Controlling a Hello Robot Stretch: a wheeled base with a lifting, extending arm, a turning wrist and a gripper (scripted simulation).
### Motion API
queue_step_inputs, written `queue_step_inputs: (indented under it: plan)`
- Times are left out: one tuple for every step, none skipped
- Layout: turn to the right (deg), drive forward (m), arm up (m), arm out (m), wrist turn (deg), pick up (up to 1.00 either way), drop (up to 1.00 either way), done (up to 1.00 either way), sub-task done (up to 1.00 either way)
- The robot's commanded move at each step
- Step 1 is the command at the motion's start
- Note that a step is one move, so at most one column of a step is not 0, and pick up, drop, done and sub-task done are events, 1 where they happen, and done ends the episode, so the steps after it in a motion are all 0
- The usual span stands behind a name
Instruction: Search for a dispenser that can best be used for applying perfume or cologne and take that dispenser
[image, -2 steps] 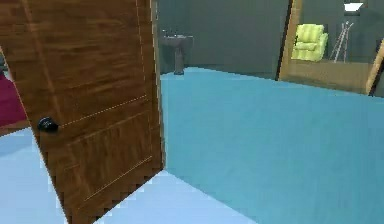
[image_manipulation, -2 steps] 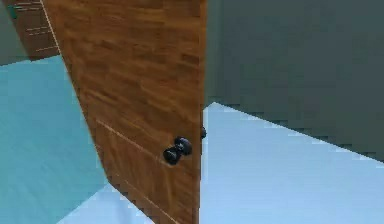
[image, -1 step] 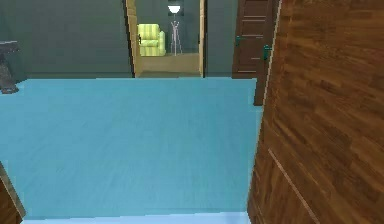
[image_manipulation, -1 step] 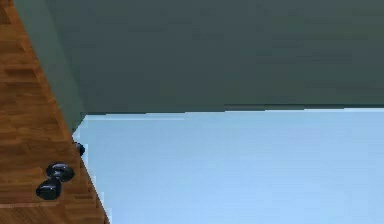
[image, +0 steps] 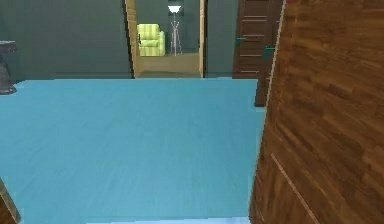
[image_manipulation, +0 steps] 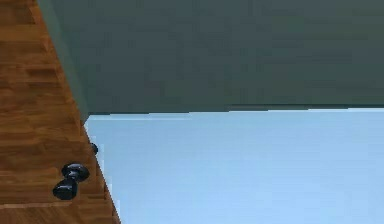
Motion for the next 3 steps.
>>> queue_step_inputs:
  plan:
    - [0.0,1.0,0.0,0.0,0.0,0.0,0.0,0.0,0.0]
    - [-9.0,0.0,0.0,0.0,0.0,0.0,0.0,0.0,0.0]
    - [0.0,0.35,0.0,0.0,0.0,0.0,0.0,0.0,0.0]
